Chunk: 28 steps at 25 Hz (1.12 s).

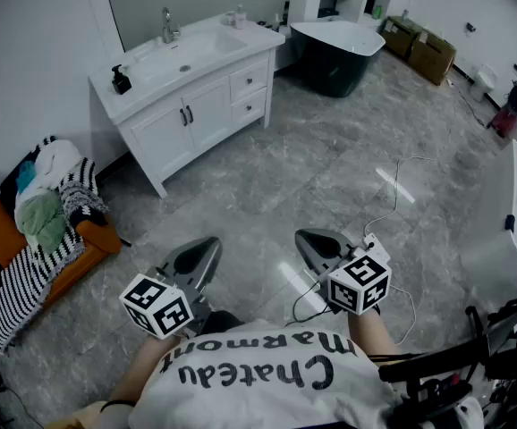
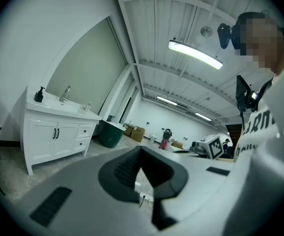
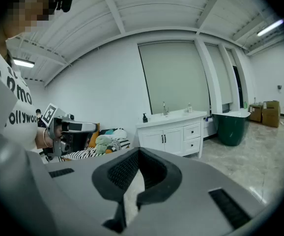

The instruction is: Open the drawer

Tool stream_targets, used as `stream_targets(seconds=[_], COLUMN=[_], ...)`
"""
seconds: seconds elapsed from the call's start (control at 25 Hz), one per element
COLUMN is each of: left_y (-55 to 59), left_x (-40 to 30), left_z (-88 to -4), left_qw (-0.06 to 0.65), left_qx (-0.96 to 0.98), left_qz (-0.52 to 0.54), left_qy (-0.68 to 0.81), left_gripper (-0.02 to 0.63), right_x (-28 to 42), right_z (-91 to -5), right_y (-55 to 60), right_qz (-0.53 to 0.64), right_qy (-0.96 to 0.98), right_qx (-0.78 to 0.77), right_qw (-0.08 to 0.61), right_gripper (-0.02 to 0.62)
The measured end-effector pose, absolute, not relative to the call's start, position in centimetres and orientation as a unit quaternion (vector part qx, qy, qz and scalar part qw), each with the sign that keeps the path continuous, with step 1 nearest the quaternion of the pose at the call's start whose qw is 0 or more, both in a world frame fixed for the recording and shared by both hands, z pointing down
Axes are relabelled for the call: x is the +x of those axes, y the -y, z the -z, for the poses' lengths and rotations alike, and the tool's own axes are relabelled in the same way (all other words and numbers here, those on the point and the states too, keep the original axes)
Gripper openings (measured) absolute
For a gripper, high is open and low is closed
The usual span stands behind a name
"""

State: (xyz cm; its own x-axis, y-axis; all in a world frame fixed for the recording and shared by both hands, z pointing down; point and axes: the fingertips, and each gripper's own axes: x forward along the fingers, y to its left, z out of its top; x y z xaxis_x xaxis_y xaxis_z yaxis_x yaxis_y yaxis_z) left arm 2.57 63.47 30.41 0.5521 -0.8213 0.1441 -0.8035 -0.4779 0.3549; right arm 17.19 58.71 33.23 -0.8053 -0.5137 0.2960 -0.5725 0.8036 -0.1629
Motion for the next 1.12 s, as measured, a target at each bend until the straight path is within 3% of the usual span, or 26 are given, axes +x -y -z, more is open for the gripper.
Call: stream_targets(seconds=[0.72,1.12], left_y=[-61.7,-56.7], left_x=[3.8,2.9], left_z=[-30.8,-31.5], left_qw=[0.19,0.205], left_qx=[0.865,0.868], left_qz=[0.022,0.024], left_qy=[0.464,0.453], left_gripper=[0.008,0.008], right_x=[18.5,17.5], right_z=[-33.6,-34.7], right_y=[-57.5,-53.3], right_qz=[-0.153,-0.164], right_qy=[0.937,0.929], right_qx=[0.299,0.309], right_qw=[0.098,0.121], right_gripper=[0.011,0.011])
